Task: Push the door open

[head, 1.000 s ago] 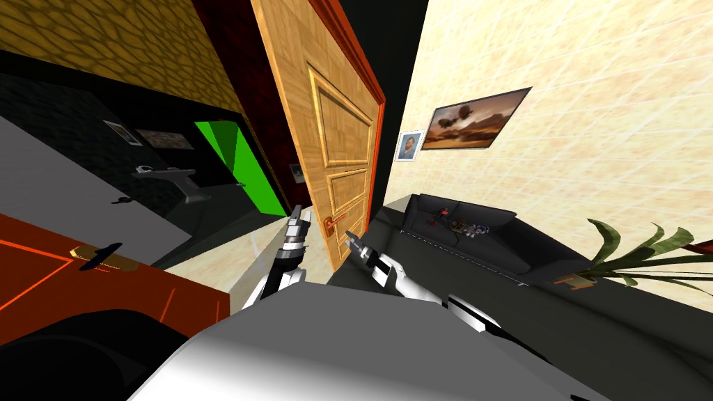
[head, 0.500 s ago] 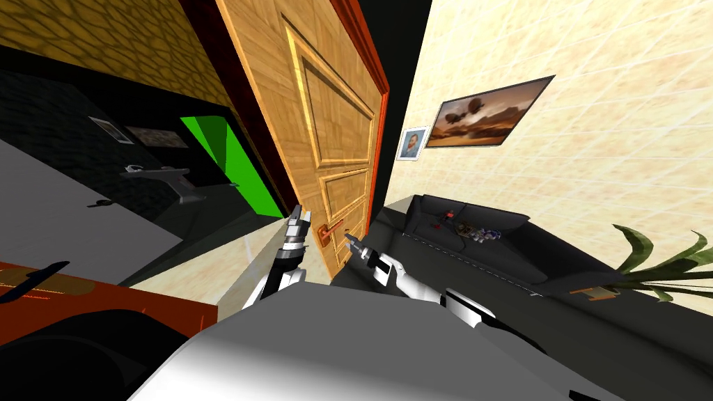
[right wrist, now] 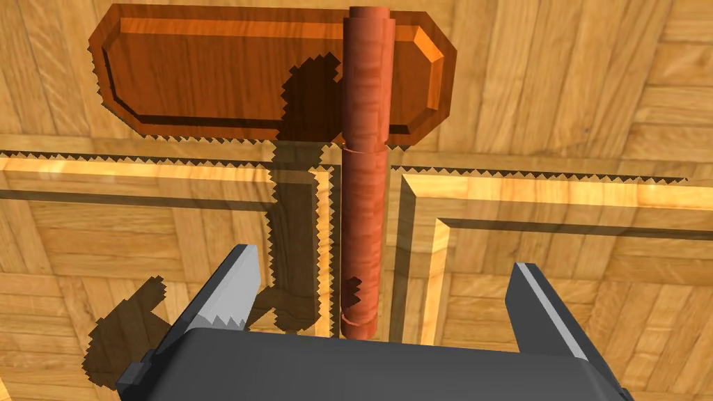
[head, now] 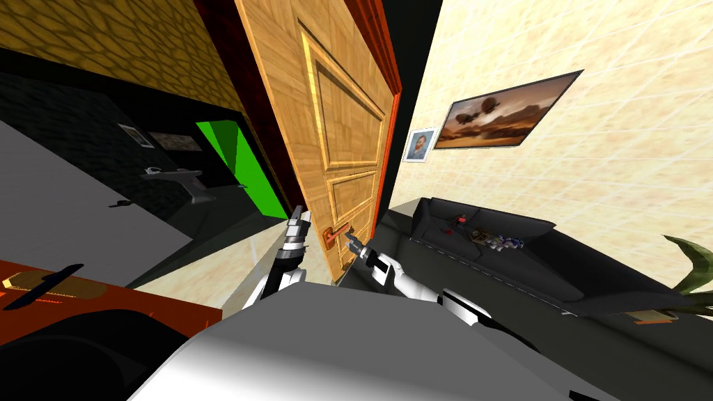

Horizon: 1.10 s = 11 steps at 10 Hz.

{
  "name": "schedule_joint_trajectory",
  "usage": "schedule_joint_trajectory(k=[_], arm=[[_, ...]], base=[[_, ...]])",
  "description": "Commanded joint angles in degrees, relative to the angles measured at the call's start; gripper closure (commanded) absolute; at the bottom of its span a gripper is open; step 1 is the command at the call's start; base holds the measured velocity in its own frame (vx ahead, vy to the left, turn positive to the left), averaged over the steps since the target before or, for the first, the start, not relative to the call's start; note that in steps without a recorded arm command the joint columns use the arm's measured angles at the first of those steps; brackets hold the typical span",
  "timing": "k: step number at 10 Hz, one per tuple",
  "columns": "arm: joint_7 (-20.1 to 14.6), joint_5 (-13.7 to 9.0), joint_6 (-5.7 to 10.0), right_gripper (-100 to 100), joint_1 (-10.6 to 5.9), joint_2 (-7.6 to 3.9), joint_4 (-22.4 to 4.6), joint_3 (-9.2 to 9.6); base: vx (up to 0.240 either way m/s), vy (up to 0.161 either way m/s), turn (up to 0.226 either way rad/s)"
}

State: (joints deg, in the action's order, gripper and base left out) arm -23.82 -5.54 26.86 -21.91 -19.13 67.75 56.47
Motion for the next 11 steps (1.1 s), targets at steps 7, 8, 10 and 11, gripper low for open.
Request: schedule_joint_trajectory(k=[7, 8, 10, 11], arm=[[0.3, 0.1, -0.29, 100, 0.04, 0.96, -0.9, -0.58], [0.3, 0.1, -0.29, 100, 0.04, 0.96, -0.9, -0.58], [1.1, 0.1, -0.86, -100, 0.21, 1.67, -1.8, -2.42], [1.4, 0.1, -1.17, -100, 0.30, 2.07, -2.4, -3.42]], base=[[0.036, 0.043, 0.017], [-0.007, -0.007, 0.000], [-0.046, 0.022, -0.037], [-0.164, 0.074, -0.093]])
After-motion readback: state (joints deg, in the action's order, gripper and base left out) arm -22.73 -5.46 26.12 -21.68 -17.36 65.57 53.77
